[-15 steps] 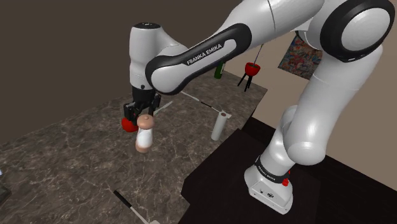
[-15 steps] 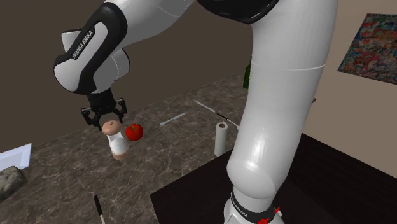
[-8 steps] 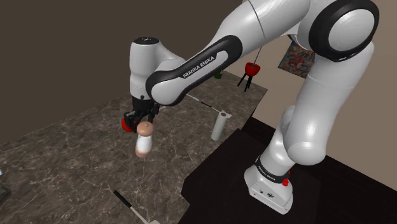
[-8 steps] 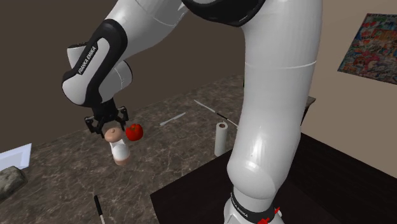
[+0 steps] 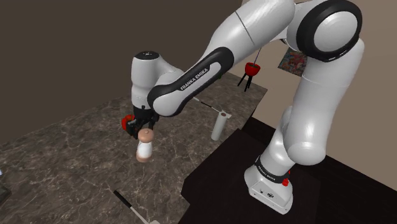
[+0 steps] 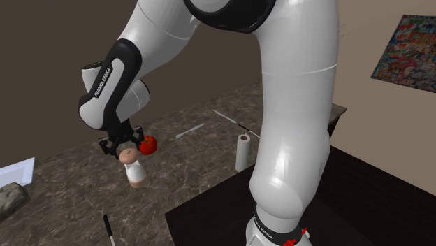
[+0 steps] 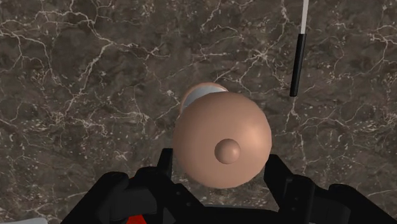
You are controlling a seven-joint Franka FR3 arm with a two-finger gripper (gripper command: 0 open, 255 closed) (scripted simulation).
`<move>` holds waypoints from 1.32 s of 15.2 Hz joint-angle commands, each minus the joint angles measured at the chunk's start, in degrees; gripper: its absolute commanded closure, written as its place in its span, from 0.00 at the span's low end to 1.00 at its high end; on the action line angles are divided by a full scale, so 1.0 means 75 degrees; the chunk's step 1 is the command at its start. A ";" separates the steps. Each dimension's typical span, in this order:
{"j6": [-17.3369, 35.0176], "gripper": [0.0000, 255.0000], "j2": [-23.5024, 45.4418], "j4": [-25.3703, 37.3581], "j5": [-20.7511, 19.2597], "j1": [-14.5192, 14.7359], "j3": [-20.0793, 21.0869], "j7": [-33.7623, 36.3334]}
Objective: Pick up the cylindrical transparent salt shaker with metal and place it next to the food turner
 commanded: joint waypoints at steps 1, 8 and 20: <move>0.0205 1.00 0.0206 0.0000 -0.0095 0.0031 -0.0028 0.0081; 0.0821 1.00 0.0792 -0.0047 -0.0367 0.0118 -0.0155 0.0283; 0.1457 1.00 0.1486 -0.0002 -0.0671 0.0259 -0.0352 0.0514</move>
